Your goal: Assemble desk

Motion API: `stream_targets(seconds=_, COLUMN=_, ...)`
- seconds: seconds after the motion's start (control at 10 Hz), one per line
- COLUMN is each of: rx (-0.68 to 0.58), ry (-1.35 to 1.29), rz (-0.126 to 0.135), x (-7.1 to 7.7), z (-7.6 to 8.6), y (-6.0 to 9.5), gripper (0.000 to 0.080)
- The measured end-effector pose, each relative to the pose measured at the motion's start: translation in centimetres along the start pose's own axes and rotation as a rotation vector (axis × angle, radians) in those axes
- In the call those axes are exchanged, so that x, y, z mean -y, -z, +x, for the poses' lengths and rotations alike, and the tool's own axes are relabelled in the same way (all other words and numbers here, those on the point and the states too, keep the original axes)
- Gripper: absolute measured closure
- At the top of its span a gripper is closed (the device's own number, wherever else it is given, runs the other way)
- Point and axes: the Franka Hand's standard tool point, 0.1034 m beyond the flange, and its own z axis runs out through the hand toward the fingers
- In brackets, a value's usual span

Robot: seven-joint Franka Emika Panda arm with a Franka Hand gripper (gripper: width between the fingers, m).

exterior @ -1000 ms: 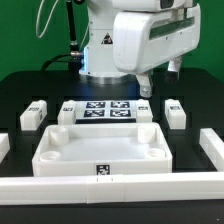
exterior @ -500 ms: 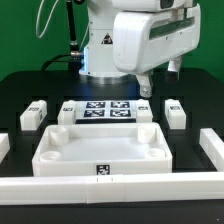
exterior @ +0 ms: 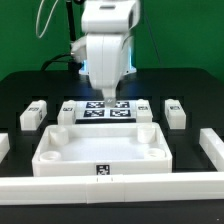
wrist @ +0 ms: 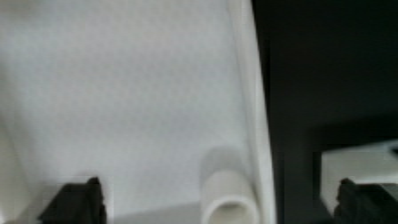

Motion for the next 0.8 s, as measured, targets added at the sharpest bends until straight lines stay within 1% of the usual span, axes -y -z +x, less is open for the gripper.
stream_targets(seconds=0.1, rx=-0.005, ry=0.122, rz=0.009, x=0.0, z=-0.9, y=-0.6, gripper=0.0150)
stream_targets(seconds=0.2, rx=-0.004, ry=0.142, rz=0.004, x=-0.2, z=-0.5, y=-0.4, gripper=0.0150)
stream_targets(seconds=0.4, rx=-0.006, ry=0.137, rz=0.010, x=0.0, z=-0.6, y=-0.8, gripper=0.0150)
stream_targets(seconds=0.5, rx=-0.013, ry=0.144, rz=-0.003, x=0.3, z=-1.1, y=-2.4, gripper=0.0150)
stream_targets(seconds=0.6, rx=-0.022, ry=0.128, rz=0.001, x=0.7, z=-1.3, y=-4.5, gripper=0.0150)
stream_targets(seconds=0.7, rx=-0.028, ry=0.110, rz=0.003, x=1.0, z=-1.0, y=-5.9, gripper=0.0150)
stream_targets(seconds=0.8, rx=-0.031, ry=0.089, rz=-0.010, x=1.0, z=-0.7, y=-6.7, gripper=0.0150)
